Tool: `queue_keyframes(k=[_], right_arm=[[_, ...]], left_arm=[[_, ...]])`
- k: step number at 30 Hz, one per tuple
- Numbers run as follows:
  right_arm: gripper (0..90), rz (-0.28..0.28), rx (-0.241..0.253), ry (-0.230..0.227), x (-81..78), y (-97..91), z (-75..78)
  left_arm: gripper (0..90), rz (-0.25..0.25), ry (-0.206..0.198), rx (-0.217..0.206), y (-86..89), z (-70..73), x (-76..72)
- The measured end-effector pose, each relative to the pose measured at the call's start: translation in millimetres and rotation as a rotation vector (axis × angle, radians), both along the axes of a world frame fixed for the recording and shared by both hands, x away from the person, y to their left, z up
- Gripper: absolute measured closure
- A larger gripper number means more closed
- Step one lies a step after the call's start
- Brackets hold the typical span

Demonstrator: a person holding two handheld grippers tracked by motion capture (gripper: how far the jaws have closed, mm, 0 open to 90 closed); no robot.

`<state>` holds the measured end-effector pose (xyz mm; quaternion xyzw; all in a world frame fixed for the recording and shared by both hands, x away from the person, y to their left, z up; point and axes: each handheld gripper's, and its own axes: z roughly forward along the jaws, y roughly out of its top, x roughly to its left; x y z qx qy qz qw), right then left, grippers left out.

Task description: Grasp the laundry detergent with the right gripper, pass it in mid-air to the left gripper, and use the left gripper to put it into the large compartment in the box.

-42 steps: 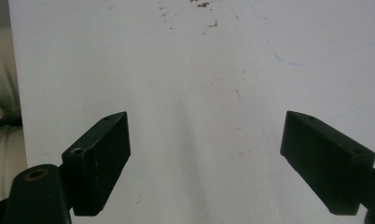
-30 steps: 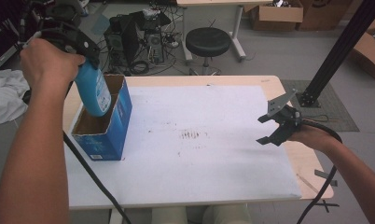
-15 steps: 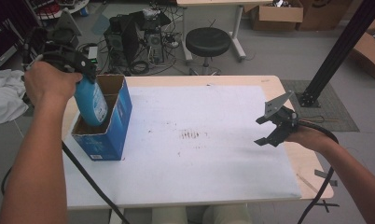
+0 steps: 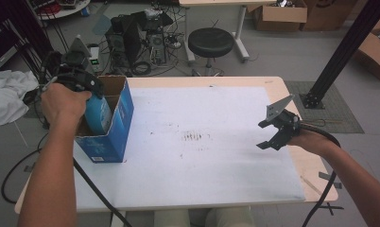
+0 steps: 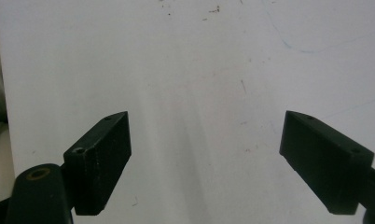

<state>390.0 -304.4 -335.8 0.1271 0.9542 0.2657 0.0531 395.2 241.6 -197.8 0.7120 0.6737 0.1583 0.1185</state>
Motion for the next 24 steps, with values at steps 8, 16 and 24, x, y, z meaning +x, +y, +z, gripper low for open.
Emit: queue_keyframes(k=[8,16,24], right_arm=[[16.5,-0.009,0.000,0.002,-0.1,-2.0,-1.4],[16.6,-0.008,-0.003,0.002,0.0,-3.0,-3.1],[16.6,-0.013,-0.006,0.004,-0.2,-3.9,-3.4]], left_arm=[[38.2,-0.019,0.023,0.012,2.4,-27.6,2.1],[38.2,-0.022,0.034,0.009,2.8,-48.3,3.5],[38.2,-0.020,0.055,-0.002,5.3,-67.1,4.3]])
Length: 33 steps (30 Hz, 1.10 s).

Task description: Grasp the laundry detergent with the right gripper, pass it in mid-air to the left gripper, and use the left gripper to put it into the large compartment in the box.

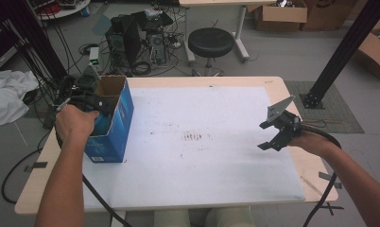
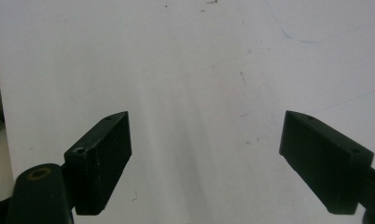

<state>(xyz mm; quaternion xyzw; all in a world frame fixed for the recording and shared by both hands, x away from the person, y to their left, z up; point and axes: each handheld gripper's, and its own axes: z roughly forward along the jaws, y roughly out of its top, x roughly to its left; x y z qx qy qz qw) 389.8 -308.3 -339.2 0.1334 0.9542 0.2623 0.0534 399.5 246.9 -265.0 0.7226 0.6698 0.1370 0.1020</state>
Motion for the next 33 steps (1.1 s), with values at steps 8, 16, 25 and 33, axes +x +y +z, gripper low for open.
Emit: queue_keyframes(k=[8,16,25,33], right_arm=[[16.8,-0.005,-0.004,0.005,1.0,-0.4,-2.0],[16.9,-0.002,-0.006,0.010,1.5,1.9,-4.0],[17.0,0.000,-0.006,0.010,1.5,2.7,-4.5],[17.2,0.004,-0.017,0.011,0.3,4.6,-6.0]], left_arm=[[38.2,-0.008,0.017,0.007,1.4,-9.1,0.9],[38.1,-0.010,0.022,0.005,0.8,-14.9,1.7],[37.9,-0.003,0.036,-0.006,3.2,-15.5,1.7],[37.4,0.017,0.039,-0.023,4.0,-15.9,1.4]])
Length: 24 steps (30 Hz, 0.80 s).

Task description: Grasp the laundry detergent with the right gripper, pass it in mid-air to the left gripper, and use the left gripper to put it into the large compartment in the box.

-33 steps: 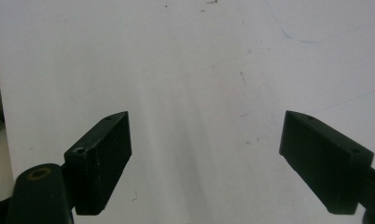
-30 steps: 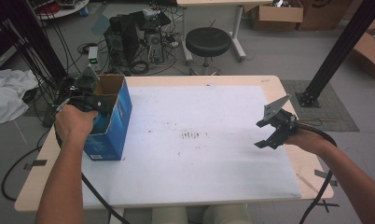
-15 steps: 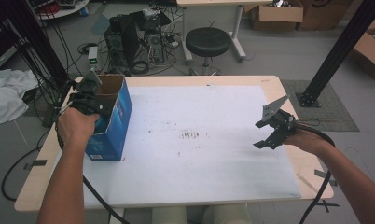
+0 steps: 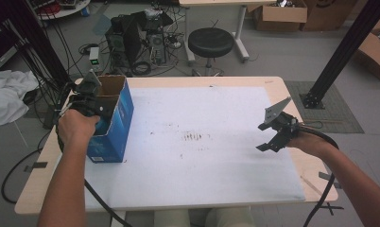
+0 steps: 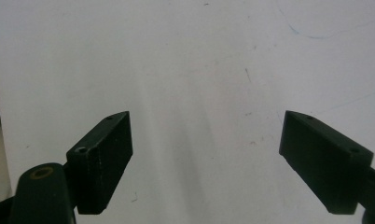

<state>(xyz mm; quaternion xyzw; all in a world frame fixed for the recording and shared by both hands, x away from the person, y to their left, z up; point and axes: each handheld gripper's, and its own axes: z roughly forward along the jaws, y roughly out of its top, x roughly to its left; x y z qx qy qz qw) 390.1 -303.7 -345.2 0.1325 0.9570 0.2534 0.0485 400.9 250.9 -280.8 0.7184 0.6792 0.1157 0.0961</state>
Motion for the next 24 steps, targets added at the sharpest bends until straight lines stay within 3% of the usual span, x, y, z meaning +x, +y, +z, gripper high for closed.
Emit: queue_keyframes(k=[9,24], right_arm=[[17.4,0.007,-0.005,-0.004,-0.4,-0.1,1.2],[17.4,0.012,-0.010,-0.019,-3.5,0.8,5.5]], left_arm=[[34.3,0.003,-0.001,-0.017,0.8,1.4,-1.5],[30.1,0.004,-0.038,-0.041,-1.3,12.7,-7.0]])
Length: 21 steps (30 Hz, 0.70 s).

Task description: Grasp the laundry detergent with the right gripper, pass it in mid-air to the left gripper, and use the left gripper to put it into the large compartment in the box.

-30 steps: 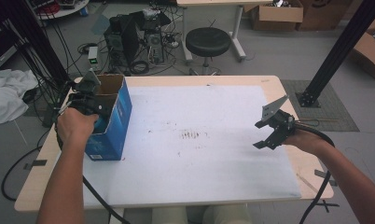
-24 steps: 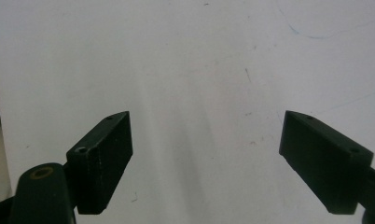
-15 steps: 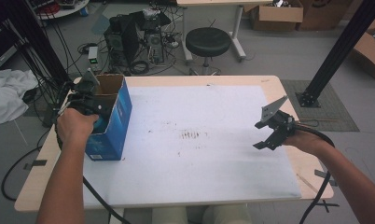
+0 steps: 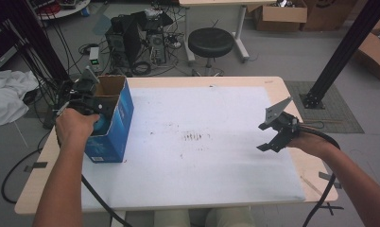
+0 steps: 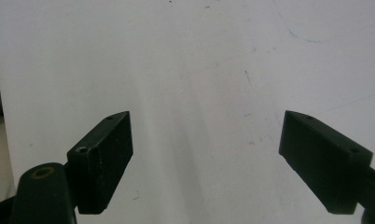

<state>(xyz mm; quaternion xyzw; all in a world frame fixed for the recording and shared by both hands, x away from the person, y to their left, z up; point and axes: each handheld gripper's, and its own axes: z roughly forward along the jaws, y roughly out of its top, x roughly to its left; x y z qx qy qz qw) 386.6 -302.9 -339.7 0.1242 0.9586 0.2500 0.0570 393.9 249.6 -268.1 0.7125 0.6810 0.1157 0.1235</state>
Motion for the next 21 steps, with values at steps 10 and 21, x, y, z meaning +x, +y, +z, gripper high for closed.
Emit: queue_keyframes(k=[10,21], right_arm=[[17.5,0.000,0.002,-0.006,-2.6,-0.6,3.2],[17.6,0.001,0.001,-0.014,-3.5,-2.8,5.1]], left_arm=[[28.5,0.001,-0.026,-0.002,-1.9,15.8,-3.8],[28.1,-0.020,-0.042,0.008,-6.5,29.5,-4.9]])
